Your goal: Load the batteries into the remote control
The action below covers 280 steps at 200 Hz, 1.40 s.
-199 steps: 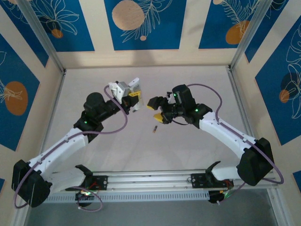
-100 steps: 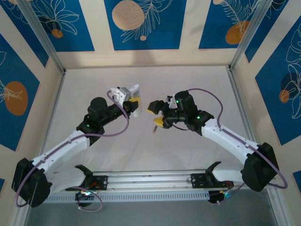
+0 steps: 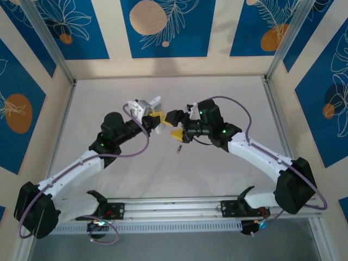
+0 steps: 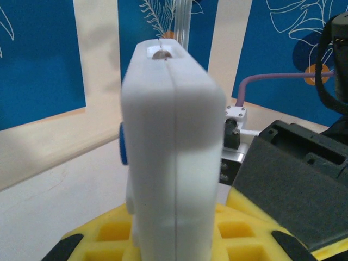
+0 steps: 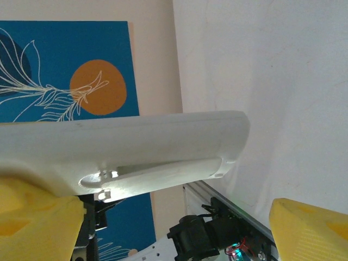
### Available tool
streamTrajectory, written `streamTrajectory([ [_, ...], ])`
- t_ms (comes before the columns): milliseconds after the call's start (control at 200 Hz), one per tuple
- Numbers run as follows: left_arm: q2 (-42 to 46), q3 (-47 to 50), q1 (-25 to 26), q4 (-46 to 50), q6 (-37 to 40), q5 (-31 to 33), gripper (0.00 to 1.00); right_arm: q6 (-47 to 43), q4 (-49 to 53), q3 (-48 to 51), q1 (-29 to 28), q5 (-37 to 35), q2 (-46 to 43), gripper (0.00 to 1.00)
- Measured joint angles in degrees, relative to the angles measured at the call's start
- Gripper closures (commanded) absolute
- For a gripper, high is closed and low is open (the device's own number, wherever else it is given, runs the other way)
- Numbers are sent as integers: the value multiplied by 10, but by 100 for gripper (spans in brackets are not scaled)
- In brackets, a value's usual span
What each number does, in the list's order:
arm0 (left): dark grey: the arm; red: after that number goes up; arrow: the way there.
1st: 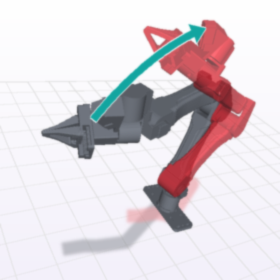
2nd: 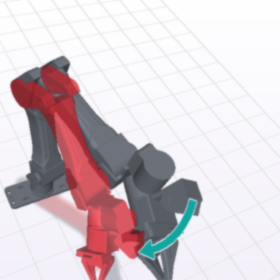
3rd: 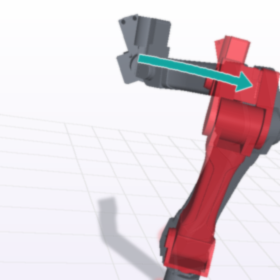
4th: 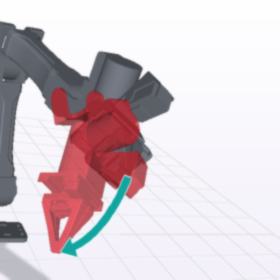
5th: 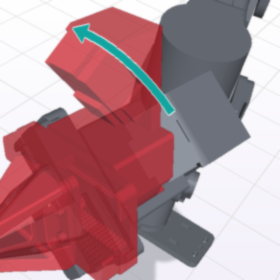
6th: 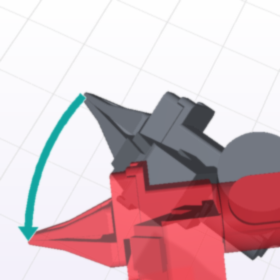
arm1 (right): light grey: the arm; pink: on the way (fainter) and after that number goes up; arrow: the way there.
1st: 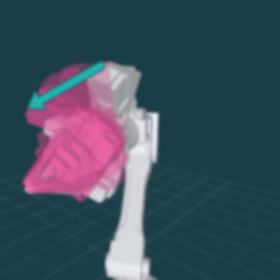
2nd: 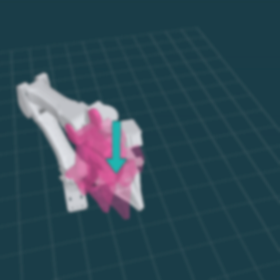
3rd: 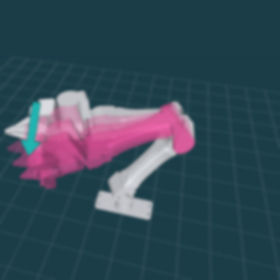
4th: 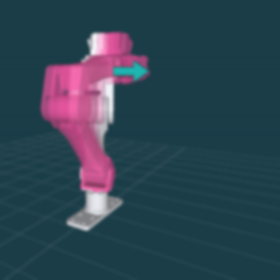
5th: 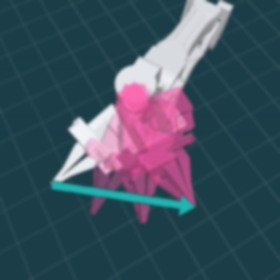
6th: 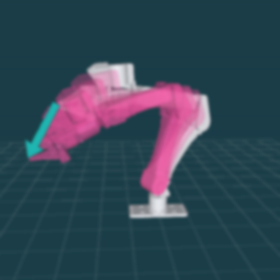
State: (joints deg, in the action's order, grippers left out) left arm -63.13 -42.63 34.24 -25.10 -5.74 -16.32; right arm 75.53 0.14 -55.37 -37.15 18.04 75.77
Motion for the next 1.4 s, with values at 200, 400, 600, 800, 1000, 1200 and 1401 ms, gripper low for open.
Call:
streamTrajectory([
  [200,0,0,0,-12,-7,-5,100,0,-13,-3,0,4,14,12],
  [400,-1,0,-1,-19,-8,-5,100,0,-22,-6,0,9,19,13],
  [600,-1,0,-1,-18,-8,-1,100,2,-23,-9,0,12,24,18],
  [800,-2,0,-1,-5,-4,0,100,15,-24,-9,1,20,28,30],
  [1000,-2,0,0,4,3,1,100,25,-27,-9,4,21,27,39],
  [1200,-4,0,0,5,14,6,100,26,-22,-1,5,21,15,45],
  [1401,-4,0,0,7,20,16,100,26,-17,12,9,18,-3,50],
])
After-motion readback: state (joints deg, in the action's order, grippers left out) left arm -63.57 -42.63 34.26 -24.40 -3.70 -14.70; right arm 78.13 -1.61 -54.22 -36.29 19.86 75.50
